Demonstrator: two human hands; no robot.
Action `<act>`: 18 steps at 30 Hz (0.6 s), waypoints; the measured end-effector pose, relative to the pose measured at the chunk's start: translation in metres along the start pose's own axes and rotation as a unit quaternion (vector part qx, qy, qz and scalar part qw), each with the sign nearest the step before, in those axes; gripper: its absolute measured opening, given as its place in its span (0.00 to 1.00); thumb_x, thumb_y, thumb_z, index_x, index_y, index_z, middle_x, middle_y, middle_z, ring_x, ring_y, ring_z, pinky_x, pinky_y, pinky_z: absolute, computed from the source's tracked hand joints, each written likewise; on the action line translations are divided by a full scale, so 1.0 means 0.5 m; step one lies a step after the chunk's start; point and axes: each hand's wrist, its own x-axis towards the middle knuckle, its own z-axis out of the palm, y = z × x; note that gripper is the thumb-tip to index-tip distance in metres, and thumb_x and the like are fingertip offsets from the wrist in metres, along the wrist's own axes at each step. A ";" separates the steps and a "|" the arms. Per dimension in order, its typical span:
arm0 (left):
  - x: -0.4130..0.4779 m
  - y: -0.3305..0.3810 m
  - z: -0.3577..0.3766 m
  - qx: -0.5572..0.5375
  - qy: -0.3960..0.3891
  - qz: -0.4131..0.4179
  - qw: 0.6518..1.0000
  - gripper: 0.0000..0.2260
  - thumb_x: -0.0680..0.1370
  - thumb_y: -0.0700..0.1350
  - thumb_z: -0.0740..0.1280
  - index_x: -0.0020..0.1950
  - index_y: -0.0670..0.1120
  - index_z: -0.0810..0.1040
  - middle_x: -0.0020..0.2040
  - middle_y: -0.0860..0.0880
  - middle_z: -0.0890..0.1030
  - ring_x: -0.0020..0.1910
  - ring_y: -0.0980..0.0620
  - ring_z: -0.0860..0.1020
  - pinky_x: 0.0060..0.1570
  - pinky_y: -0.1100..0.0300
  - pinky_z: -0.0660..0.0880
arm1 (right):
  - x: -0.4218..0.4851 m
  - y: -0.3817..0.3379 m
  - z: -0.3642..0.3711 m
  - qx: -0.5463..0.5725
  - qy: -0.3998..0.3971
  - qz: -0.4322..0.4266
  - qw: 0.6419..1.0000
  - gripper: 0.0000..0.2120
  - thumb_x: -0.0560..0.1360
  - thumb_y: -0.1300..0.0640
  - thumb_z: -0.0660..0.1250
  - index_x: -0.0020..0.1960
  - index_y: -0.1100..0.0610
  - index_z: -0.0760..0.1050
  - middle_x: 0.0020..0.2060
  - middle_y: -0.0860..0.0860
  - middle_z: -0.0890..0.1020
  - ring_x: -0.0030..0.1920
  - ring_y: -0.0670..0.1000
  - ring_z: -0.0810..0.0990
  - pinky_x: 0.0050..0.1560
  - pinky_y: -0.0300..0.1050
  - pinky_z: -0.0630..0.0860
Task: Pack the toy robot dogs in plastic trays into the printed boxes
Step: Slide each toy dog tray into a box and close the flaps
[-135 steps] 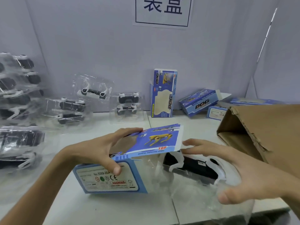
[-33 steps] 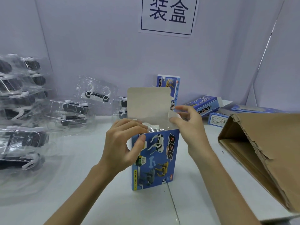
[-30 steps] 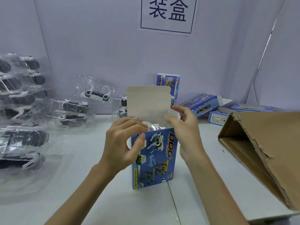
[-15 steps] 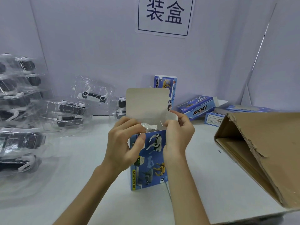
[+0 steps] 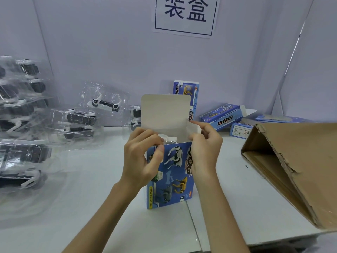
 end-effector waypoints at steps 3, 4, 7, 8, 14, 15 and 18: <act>0.001 -0.001 0.003 -0.005 0.014 -0.004 1.000 0.15 0.75 0.44 0.61 0.37 0.37 0.81 0.37 0.47 0.82 0.42 0.51 0.74 0.45 0.64 0.70 | -0.009 0.008 -0.006 -0.049 -0.053 -0.074 0.995 0.11 0.78 0.64 0.64 0.48 0.50 0.81 0.49 0.48 0.83 0.52 0.49 0.81 0.51 0.46 0.81; 0.002 -0.001 0.003 -0.005 0.015 -0.003 1.000 0.15 0.75 0.44 0.61 0.37 0.37 0.81 0.37 0.47 0.82 0.42 0.51 0.74 0.45 0.63 0.70 | -0.014 0.012 -0.010 -0.066 -0.073 -0.107 0.989 0.07 0.78 0.60 0.65 0.48 0.52 0.81 0.48 0.47 0.83 0.51 0.46 0.80 0.51 0.41 0.79; 0.002 0.000 0.002 -0.004 0.009 -0.003 1.000 0.15 0.75 0.44 0.61 0.36 0.37 0.81 0.38 0.47 0.82 0.42 0.49 0.75 0.45 0.63 0.70 | -0.018 0.025 -0.024 -0.106 -0.113 -0.163 0.974 0.08 0.78 0.49 0.64 0.48 0.50 0.81 0.49 0.43 0.82 0.52 0.41 0.79 0.52 0.34 0.74; 0.001 0.000 0.001 -0.004 0.006 -0.006 1.000 0.15 0.75 0.45 0.61 0.36 0.37 0.81 0.38 0.47 0.82 0.42 0.50 0.75 0.45 0.64 0.70 | -0.014 0.027 -0.029 -0.106 -0.120 -0.147 0.976 0.11 0.79 0.47 0.62 0.50 0.50 0.82 0.50 0.43 0.82 0.54 0.42 0.79 0.54 0.37 0.75; 0.002 0.001 -0.007 -0.022 -0.008 -0.020 1.000 0.16 0.76 0.47 0.61 0.38 0.37 0.82 0.40 0.47 0.83 0.44 0.49 0.77 0.46 0.67 0.71 | 0.050 0.001 -0.058 -0.037 -0.201 0.036 0.978 0.13 0.80 0.63 0.64 0.60 0.50 0.78 0.60 0.47 0.81 0.49 0.43 0.84 0.45 0.41 0.81; 0.002 -0.001 -0.011 -0.027 -0.015 -0.020 0.999 0.16 0.76 0.47 0.61 0.39 0.37 0.83 0.40 0.47 0.83 0.44 0.48 0.78 0.46 0.67 0.72 | 0.061 -0.002 -0.059 -0.020 -0.214 0.053 0.975 0.16 0.79 0.65 0.64 0.62 0.49 0.74 0.63 0.46 0.78 0.54 0.44 0.82 0.51 0.44 0.81; 0.007 -0.010 -0.029 -0.054 -0.043 -0.030 0.997 0.17 0.76 0.49 0.62 0.42 0.37 0.84 0.43 0.48 0.85 0.48 0.48 0.80 0.49 0.64 0.75 | 0.087 -0.004 -0.057 0.054 -0.294 0.060 0.952 0.26 0.79 0.71 0.60 0.67 0.44 0.68 0.64 0.43 0.77 0.61 0.46 0.79 0.61 0.53 0.79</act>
